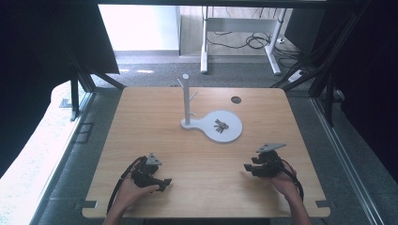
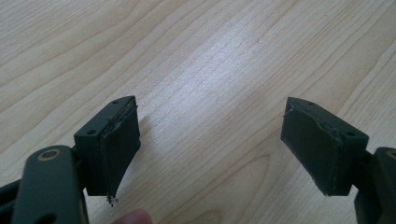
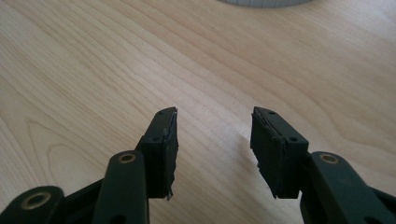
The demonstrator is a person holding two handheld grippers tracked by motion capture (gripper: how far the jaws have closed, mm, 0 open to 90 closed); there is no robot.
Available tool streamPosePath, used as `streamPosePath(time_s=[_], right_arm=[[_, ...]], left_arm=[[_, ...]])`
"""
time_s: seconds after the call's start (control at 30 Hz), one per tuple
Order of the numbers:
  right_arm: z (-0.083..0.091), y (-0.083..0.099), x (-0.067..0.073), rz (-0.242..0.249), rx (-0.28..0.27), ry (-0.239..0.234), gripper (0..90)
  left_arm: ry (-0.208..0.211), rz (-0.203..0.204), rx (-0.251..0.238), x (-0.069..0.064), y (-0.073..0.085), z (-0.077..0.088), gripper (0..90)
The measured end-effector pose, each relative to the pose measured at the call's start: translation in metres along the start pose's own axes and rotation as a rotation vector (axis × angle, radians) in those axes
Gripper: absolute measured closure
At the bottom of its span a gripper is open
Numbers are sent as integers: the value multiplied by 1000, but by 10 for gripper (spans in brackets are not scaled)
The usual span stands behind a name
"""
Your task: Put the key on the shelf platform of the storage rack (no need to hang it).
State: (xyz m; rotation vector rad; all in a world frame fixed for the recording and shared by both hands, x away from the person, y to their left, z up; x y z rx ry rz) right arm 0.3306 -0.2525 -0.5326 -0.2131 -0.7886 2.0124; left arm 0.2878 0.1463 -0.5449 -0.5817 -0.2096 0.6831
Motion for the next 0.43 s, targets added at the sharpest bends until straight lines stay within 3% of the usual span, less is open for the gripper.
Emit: streamPosePath(time_s=[0.07,0.43], right_arm=[[-1,2,0,13,25,11,514],[-3,5,-2,-8,9,13,500]], left_arm=[[-1,0,-1,0,0,0,199],[1,-6,3,0,0,-1,199]])
Point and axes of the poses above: each handheld gripper's, and its own axes: z roughly backward along the jaws, y roughly out of its underside, x roughly to its left, the point moved 3 cm from there along -z, roughly forward along the jaws, and after that the axes turned 8 degrees about -z, right-handed, at the moved point
